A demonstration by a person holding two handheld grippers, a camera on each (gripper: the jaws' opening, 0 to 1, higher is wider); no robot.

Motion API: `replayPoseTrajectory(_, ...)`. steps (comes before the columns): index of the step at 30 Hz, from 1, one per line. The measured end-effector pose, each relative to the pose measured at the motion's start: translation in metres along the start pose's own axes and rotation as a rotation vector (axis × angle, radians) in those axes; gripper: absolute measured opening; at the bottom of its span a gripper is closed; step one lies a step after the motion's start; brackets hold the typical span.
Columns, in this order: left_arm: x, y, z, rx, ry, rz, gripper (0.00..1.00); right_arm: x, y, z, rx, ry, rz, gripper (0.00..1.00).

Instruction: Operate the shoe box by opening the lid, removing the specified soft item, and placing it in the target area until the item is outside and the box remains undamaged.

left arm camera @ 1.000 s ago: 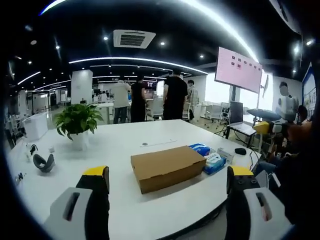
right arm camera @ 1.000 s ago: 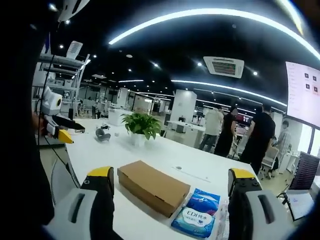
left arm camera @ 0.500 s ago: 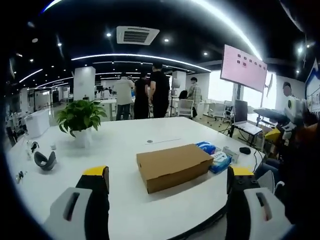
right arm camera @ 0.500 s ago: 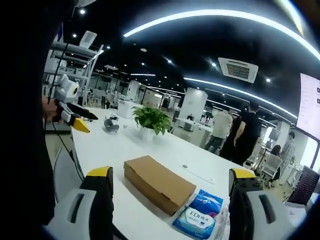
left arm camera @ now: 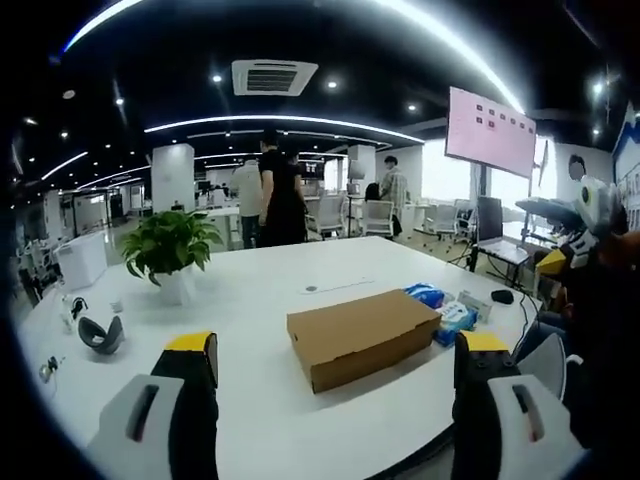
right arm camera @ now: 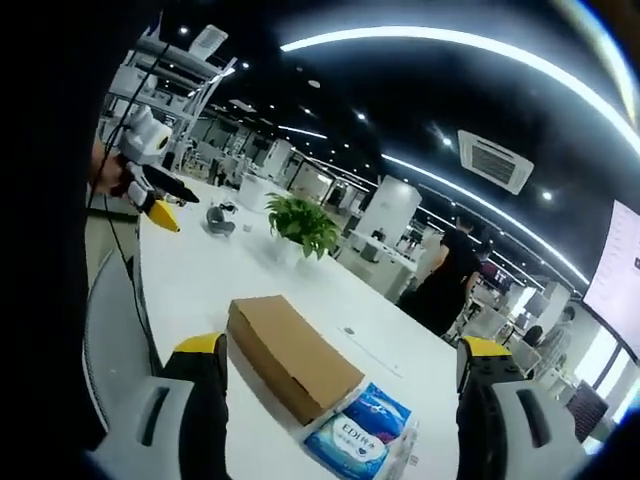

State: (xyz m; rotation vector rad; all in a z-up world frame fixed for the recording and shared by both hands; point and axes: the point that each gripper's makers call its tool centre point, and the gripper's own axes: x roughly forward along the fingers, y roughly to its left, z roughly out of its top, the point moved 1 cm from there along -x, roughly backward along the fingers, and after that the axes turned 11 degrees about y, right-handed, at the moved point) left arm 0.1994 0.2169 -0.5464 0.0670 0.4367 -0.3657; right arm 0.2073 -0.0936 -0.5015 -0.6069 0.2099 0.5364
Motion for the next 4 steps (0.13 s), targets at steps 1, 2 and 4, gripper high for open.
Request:
replayPoseTrajectory(1,-0.0015,0.0026,0.0006,-0.007,-0.009,0.007,1.0,0.0,0.0006,0.0001,0.014,-0.005,0.002,0.96)
replayPoseTrajectory(2,-0.0035,0.0052,0.0011,-0.025,-0.018,0.011,1.0,0.0,0.0013,0.0007,0.033,-0.014,0.003,0.95)
replayPoseTrajectory(4,-0.0051,0.0086,0.0,-0.052,-0.03,0.009,1.0,-0.0003,0.0037,0.0019,0.038,-0.02,0.01,0.95)
